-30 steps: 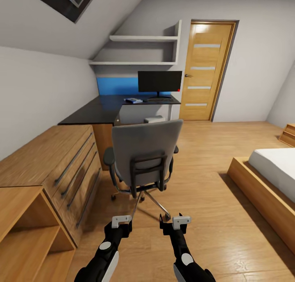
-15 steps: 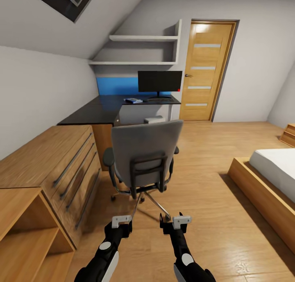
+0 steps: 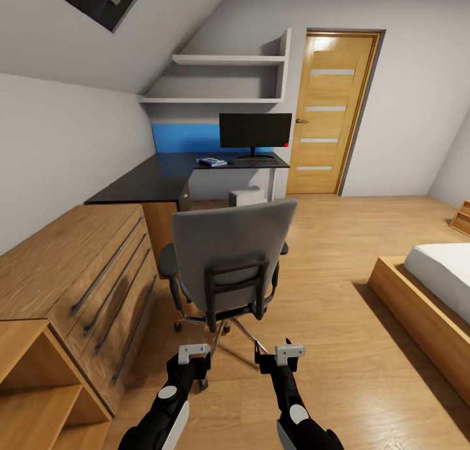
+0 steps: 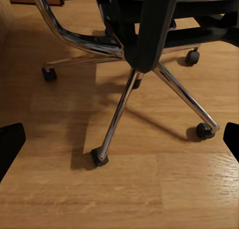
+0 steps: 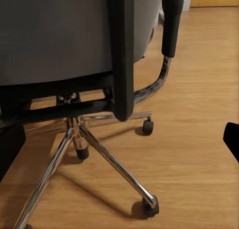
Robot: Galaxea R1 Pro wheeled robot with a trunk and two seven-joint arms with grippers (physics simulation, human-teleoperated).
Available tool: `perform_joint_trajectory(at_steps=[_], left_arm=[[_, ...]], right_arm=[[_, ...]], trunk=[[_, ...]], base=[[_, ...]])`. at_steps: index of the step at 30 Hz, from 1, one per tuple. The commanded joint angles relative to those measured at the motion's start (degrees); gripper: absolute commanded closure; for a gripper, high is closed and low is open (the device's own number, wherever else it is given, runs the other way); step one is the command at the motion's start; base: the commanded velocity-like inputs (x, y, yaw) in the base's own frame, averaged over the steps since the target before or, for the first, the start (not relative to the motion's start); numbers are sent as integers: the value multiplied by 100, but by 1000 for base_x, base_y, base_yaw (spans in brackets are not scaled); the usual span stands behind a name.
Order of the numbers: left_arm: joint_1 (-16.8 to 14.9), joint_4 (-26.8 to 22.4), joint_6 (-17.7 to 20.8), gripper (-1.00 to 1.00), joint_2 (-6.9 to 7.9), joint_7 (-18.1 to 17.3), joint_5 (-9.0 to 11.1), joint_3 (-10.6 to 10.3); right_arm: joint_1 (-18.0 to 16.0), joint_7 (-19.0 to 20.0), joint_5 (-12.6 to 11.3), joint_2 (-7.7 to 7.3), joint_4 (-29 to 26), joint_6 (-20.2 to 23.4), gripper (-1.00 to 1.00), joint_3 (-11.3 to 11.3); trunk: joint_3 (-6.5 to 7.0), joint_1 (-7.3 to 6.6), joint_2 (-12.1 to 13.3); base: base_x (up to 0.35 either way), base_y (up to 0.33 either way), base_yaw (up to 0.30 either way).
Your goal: In the bedroom, organize the workspace by keeping the computer under the desk, ensuring the monitor is on the desk, placing the keyboard on the desk next to the monitor, placing the mouse on the desk next to the keyboard, moving the folder from the swivel chair onto the desk next to the mouse, stacking the notebook on top of the folder with the pen on top of the notebook, and positioning the swivel chair next to the desk.
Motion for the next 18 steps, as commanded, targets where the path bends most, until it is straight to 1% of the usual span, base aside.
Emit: perform_joint_trajectory(at_steps=[1, 6, 18], left_arm=[[-1, -9, 29, -100, 0, 33, 26, -13], [-1, -16, 27, -100, 0, 31, 29, -14], [-1, -18, 26, -100, 0, 60, 27, -23]], right_arm=[[-5, -52, -15, -4, 4, -11, -100, 43], [-5, -56, -15, -5, 3, -15, -100, 43], [-5, -60, -15, -5, -2, -17, -100, 43]], trunk=[[-5, 0, -2], [-5, 0, -2], [-221, 263, -484]], base=[[30, 0, 0], [15, 0, 0], [2, 0, 0]])
